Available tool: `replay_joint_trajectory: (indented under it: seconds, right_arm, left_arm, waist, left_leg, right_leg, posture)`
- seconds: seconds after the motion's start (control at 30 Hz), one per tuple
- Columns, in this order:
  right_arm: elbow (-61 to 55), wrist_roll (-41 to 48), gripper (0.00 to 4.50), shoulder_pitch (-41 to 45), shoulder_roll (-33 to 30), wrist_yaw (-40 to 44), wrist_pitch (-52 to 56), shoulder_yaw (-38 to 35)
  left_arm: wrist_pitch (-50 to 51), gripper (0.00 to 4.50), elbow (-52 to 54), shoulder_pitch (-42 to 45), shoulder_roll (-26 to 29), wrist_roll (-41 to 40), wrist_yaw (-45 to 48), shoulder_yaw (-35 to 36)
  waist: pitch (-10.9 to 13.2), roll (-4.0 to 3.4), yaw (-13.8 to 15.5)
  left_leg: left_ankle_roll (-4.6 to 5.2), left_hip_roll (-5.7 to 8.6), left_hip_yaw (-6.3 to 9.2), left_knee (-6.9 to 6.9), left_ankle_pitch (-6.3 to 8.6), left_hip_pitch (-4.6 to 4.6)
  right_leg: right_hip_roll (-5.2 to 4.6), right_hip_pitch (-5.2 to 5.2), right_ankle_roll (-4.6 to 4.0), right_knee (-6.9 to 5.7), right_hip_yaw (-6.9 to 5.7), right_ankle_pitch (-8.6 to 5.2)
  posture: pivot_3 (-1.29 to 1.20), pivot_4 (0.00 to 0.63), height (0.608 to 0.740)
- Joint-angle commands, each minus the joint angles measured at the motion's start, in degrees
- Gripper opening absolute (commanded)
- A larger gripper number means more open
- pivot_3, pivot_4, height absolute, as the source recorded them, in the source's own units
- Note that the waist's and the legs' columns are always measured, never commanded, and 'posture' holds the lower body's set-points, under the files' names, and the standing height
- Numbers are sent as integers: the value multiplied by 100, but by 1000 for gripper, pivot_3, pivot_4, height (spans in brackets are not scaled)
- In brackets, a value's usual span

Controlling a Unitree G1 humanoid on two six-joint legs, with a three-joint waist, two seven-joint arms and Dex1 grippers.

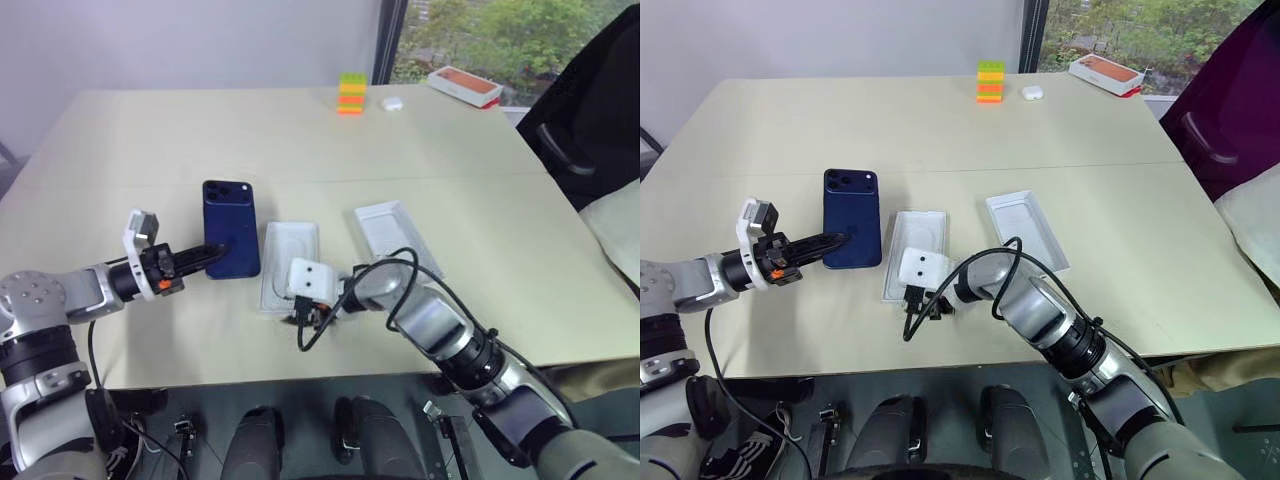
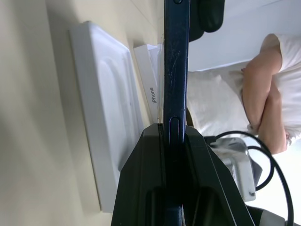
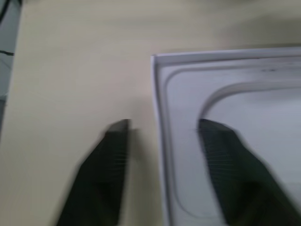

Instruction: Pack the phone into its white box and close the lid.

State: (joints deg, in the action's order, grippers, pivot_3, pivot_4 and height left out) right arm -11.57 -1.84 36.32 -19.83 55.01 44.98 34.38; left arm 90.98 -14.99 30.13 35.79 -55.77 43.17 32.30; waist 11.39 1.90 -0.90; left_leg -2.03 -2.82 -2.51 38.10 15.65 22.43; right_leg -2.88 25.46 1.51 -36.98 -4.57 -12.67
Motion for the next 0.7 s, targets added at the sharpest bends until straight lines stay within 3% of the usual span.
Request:
replay_joint_trajectory:
  seconds: [0.03, 0.23, 0.37, 0.5, 0.7]
  right_arm:
    - [-192, 160, 3282, 69, -140, 98, -95, -139]
    - [-515, 1148, 3282, 181, -193, 363, 197, -1204]
    - [-589, 1789, 3282, 25, -859, 815, 258, -1961]
    - [-373, 1668, 3282, -157, -1350, 774, -50, -1959]
    - [-221, 1625, 3282, -320, -1474, 625, -229, -1888]
  left_arm:
    - [35, 125, 209, 118, 8, -220, 39, 43]
    - [151, 125, 418, 104, -256, -367, -67, -51]
    - [152, 125, 534, -14, -386, -612, -175, -246]
    - [152, 125, 591, -94, -496, -609, -332, -411]
    - [99, 125, 741, -174, -778, -481, -521, -706]
  waist:
    - [0, 0, 1]
    - [2, 4, 20]
    - [3, 4, 30]
    - [3, 5, 14]
    - [6, 5, 16]
  left_leg:
    - [0, 1, 0, 0, 0, 0]
    - [0, 2, 0, 1, 0, 2]
    - [0, 3, 1, 1, 0, 2]
    - [0, 6, -7, 1, 0, 2]
    - [0, 0, -11, -1, 0, 1]
  right_leg:
    - [-1, 0, 0, 0, 0, 0]
    - [-2, -1, 1, 1, -1, 0]
    - [-4, -3, 1, 2, -1, 0]
    - [-4, -2, 1, 3, -2, 0]
    - [6, 0, 2, 1, -1, -1]
  posture:
    - [0, 150, 740]
    - [0, 150, 740]
    - [0, 150, 740]
    - [0, 150, 740]
    - [0, 150, 740]
